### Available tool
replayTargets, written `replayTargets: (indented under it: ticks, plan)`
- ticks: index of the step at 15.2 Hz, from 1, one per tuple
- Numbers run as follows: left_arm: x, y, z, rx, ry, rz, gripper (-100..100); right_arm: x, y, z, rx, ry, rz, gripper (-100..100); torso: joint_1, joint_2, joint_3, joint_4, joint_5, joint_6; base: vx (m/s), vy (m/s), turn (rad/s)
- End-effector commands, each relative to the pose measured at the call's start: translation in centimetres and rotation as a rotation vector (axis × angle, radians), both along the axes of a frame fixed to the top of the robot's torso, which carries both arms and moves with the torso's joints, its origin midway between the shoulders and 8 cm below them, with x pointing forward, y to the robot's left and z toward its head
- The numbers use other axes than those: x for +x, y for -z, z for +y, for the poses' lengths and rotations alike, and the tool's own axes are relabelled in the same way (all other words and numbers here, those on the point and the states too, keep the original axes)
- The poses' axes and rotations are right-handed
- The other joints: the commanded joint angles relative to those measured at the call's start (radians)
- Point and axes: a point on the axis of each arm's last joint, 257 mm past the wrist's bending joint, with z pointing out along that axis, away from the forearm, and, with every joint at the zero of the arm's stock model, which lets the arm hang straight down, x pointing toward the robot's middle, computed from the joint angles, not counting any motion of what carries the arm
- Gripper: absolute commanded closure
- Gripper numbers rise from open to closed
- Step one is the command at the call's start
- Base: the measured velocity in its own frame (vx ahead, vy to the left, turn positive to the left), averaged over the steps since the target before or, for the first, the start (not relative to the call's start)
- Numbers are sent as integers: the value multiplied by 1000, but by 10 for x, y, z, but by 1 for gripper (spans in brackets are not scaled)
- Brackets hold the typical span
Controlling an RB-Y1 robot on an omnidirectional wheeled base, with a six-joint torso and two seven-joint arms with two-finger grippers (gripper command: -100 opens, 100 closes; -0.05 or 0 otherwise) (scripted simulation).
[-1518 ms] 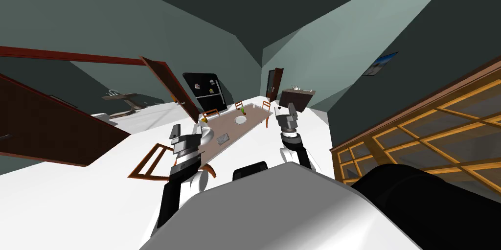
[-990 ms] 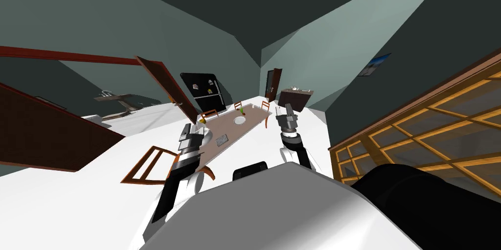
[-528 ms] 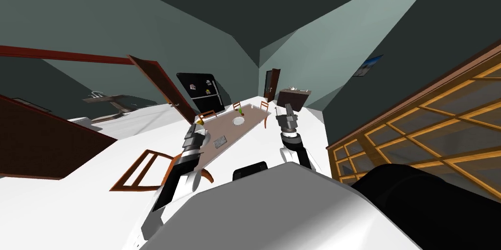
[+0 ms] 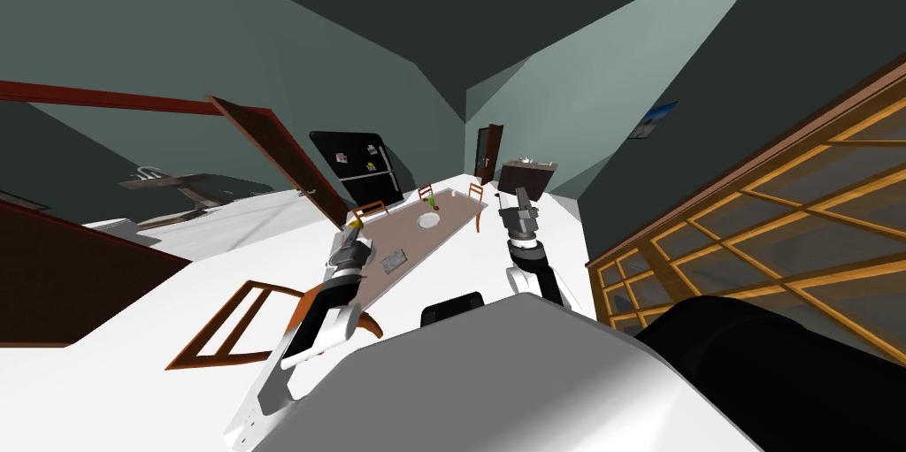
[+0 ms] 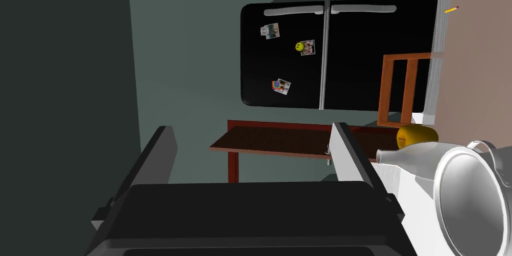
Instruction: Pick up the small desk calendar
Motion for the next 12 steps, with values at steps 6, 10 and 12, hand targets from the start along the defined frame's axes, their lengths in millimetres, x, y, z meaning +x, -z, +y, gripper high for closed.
replayTargets:
  ticks: [6,10,12]
  plan:
    - [12,42,28,-13,-48,146,-100,0,0,0,0,0,0,0,0,0,0,0,0,0,33,-12,-49]
    - [17,76,53,-33,-95,260,-100,0,0,0,0,0,0,0,0,-1,0,0,0,0,40,-16,-64]
    - [19,89,64,-44,-117,302,-100,0,0,0,0,0,0,0,0,-1,0,0,0,0,35,-12,-43]
